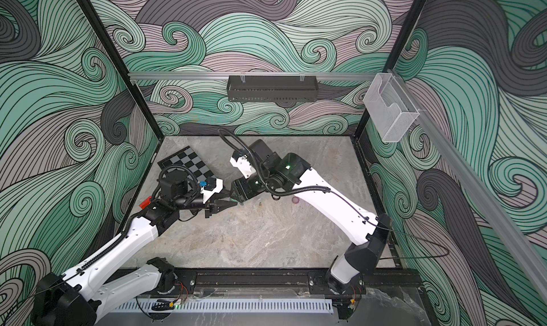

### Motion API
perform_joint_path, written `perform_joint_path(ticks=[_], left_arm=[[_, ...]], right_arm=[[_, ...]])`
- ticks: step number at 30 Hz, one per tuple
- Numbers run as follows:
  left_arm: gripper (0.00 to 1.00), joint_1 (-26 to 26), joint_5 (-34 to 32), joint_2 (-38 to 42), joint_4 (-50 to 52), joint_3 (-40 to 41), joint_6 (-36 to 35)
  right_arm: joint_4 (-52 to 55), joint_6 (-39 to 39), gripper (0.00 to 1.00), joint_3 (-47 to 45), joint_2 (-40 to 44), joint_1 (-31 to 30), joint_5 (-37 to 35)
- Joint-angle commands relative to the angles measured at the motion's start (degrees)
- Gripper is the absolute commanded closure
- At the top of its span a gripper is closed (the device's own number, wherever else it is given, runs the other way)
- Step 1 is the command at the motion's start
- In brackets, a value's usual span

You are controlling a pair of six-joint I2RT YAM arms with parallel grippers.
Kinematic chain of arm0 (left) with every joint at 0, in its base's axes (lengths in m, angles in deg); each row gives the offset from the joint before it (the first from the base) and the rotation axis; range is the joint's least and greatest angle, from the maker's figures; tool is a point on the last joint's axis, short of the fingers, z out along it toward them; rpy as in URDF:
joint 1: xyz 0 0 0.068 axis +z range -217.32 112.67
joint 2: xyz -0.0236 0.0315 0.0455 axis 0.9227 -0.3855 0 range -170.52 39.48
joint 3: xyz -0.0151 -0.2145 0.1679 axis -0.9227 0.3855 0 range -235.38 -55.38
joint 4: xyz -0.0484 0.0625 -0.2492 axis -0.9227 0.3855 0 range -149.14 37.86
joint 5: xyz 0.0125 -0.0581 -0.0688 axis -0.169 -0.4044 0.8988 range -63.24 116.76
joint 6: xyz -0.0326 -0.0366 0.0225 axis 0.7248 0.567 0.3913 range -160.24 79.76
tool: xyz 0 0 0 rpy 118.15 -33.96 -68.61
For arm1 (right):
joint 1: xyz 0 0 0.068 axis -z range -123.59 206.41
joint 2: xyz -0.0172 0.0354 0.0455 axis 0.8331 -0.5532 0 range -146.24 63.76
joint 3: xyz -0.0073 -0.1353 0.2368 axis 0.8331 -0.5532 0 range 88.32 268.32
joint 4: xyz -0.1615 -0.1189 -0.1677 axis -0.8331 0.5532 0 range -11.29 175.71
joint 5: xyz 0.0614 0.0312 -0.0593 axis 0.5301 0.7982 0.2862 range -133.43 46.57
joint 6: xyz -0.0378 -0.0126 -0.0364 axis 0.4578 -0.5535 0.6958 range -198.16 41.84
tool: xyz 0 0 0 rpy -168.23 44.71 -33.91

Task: Close the paint jar lid
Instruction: Close the lid on the paint jar, then screw the lid onto the paint jar.

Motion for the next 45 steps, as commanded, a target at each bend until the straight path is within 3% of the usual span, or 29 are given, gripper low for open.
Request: perform_joint_path(ticks=[1, 7, 13, 18, 36, 45], left_arm=[[0.81, -0.3, 2.7, 0.0, -1.9, -2.5, -1.0], [0.81, -0.3, 5.1, -1.0, -1.0, -3.0, -1.8], [0.81, -0.4, 10.9, -3.5, 3.9, -5.3, -4.5], [0.81, -0.9, 11.7, -4.0, 6.0, -5.7, -6.0], [0.8, -1.2, 12.1, -4.4, 9.6, -6.9, -8.5], [0.8, -1.2, 12.0, -4.3, 9.6, -7.0, -8.6]], right_arm=[[-0.9, 2.7, 0.27, 1.3, 2.4, 2.3, 2.8], [-1.3, 12.0, 0.12, 0.6, 4.2, 4.5, 6.5], [-8.0, 28.6, 0.07, -8.3, 7.9, 4.3, 13.3], [-16.5, 43.0, 0.05, -18.2, 12.9, 2.9, 14.8], [-18.7, 51.5, 0.38, -19.1, 10.0, 2.8, 17.7], [-18.3, 52.0, 0.43, -19.3, 8.7, 2.0, 17.8]])
